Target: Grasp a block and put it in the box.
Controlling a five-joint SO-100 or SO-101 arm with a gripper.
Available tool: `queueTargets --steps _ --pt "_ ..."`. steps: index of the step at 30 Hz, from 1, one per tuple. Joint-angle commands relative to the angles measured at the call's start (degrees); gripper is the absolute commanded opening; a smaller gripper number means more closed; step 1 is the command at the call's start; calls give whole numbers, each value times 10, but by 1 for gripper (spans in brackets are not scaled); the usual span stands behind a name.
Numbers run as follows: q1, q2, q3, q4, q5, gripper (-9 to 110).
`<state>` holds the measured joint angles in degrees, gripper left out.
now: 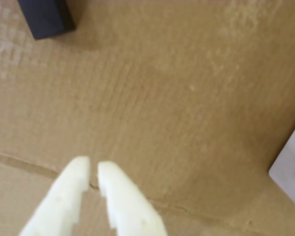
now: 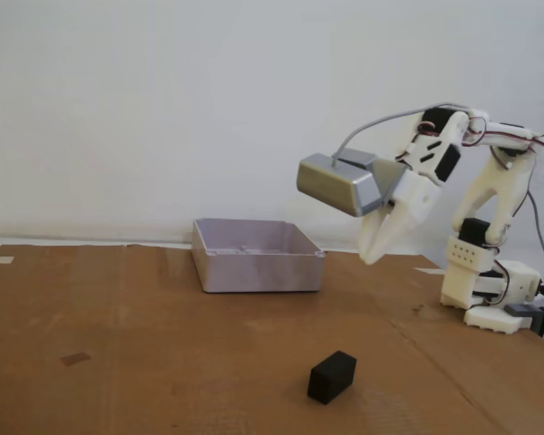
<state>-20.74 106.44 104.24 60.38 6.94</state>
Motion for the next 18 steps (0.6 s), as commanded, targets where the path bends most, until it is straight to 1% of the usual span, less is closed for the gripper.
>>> queueTargets --steps 1,7,18 --pt "-8 -17 -108 -25 1 0" --pt "-20 -79 -167 -25 -4 0" --pt "-33 -148 -228 -25 1 0"
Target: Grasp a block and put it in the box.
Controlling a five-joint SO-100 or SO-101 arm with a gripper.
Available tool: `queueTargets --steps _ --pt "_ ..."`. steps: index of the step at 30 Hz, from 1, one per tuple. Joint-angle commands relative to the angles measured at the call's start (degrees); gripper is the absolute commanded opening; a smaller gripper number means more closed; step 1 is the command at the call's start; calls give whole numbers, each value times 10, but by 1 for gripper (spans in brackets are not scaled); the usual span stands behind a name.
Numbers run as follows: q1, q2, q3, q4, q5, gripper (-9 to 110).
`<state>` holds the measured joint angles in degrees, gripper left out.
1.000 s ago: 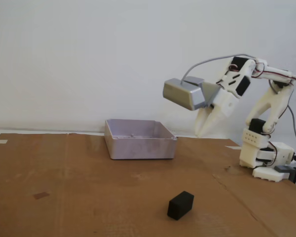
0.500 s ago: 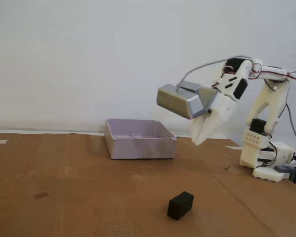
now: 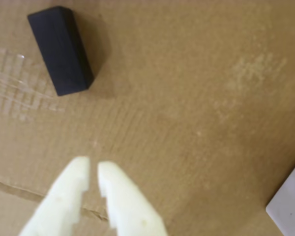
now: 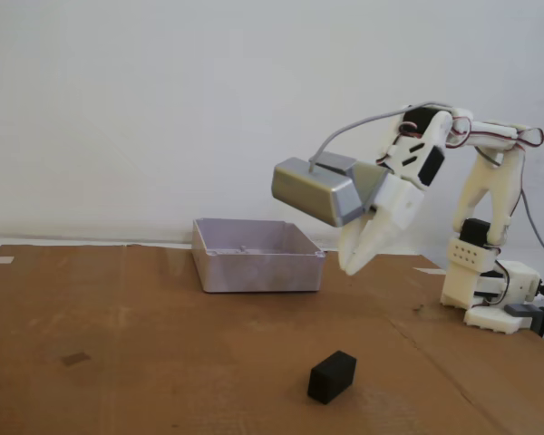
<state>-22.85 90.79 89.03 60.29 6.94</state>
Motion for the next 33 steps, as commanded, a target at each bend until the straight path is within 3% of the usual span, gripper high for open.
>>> queueTargets --steps 1,26,33 --pt "-15 2 -78 -24 1 0" --pt "-55 -108 -174 -54 -6 1" --pt "-55 -109 -171 -71 -6 21"
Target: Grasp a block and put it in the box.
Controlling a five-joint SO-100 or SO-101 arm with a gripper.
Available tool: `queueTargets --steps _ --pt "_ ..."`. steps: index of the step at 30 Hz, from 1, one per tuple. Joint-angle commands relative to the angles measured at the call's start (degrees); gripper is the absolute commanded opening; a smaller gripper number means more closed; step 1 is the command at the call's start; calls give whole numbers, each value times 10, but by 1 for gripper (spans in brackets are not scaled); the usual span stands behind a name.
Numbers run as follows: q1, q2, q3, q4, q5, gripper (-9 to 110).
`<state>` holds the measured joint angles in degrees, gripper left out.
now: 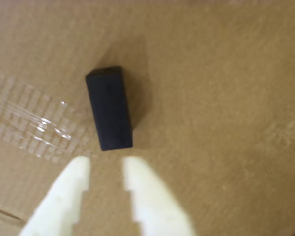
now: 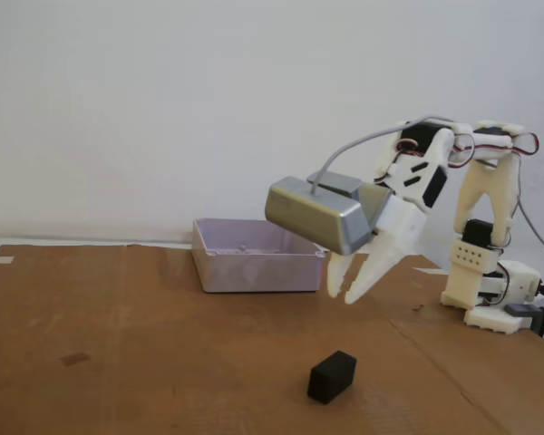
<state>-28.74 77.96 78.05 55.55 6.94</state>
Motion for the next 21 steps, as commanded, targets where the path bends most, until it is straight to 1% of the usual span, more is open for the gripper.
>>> queueTargets --steps 1,6,13,21 --pt "4 19 -62 -24 -6 23" --pt "4 18 -57 -19 -6 25" --pt "4 19 -20 -24 0 25" --pt "-5 19 -18 -24 -4 25"
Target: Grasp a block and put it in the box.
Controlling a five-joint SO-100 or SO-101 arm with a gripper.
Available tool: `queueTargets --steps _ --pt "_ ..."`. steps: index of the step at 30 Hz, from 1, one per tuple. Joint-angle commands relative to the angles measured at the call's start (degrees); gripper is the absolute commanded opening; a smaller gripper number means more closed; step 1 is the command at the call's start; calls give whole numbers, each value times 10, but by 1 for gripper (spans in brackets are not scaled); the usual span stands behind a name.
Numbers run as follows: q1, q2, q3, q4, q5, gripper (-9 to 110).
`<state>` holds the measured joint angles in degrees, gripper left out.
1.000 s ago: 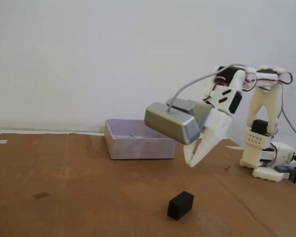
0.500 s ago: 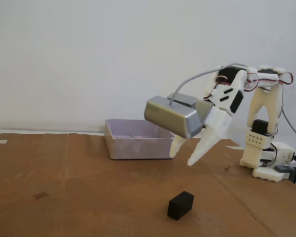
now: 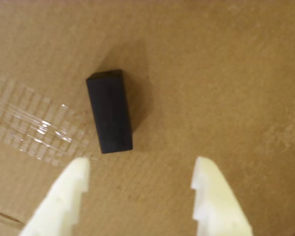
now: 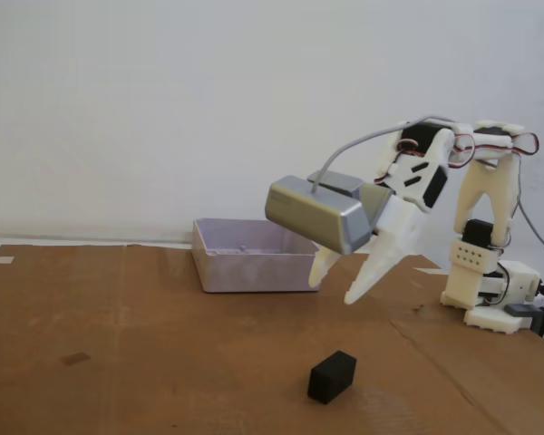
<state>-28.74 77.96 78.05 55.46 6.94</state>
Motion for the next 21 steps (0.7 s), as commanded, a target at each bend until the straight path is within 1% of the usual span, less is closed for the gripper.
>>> queueTargets --steps 1,21 --pt "-5 19 -18 -23 -4 25" --pt "-7 5 -18 -23 -6 26"
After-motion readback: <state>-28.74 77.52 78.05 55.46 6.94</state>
